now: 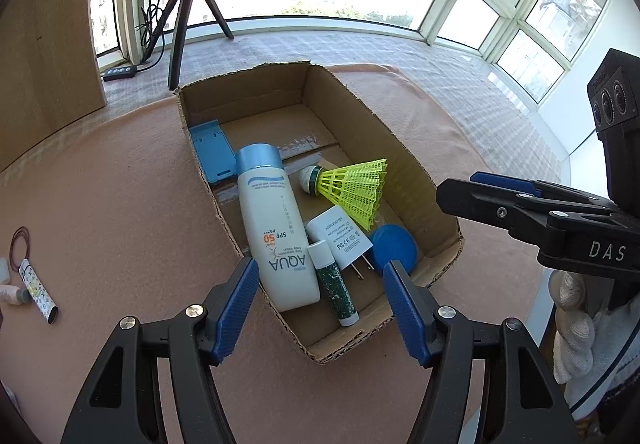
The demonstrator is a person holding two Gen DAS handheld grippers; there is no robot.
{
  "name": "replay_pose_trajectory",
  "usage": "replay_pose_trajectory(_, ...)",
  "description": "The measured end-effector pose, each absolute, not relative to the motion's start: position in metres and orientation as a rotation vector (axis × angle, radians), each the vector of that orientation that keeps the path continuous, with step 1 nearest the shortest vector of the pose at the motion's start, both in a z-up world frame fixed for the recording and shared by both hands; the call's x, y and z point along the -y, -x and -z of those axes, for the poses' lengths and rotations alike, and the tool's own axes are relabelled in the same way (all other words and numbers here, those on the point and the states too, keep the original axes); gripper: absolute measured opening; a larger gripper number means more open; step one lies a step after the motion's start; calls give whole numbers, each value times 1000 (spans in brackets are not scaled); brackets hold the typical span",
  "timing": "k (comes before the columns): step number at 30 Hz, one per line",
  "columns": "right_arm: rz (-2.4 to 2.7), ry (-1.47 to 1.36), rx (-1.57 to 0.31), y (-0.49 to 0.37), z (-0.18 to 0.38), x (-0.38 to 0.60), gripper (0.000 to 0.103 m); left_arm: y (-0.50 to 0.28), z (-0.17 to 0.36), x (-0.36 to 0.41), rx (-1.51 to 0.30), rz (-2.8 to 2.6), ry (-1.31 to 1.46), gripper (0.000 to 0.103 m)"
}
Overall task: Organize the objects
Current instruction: 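Carry the lid and lip balm into the box while both grippers open, then withdraw both grippers and move them to the lighter and lotion bottle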
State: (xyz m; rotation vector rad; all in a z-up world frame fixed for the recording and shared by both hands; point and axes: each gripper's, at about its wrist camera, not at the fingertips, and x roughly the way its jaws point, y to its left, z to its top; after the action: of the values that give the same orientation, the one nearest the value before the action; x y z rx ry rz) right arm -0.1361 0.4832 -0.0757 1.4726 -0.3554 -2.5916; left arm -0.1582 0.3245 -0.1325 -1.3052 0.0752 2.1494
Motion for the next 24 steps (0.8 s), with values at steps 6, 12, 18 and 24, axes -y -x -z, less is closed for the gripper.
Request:
replay_pose_trajectory(6,2573,-1464,323,138,73,-467,67,161,127,-297,-41,-2192,1313,68)
replay_pose_trajectory(12,2544,-1452,287,141,72,-443,67,166,122,-256,-15,-2263,1336,68)
replay_pose_trajectory(18,2516,-1434,231,145,68,-410,67,170,121,-208,12,-2338,1371,68)
replay_pose_trajectory(24,2480,-1415,157,155,62,-373,67,176,120,-156,42,-2399,1403,68)
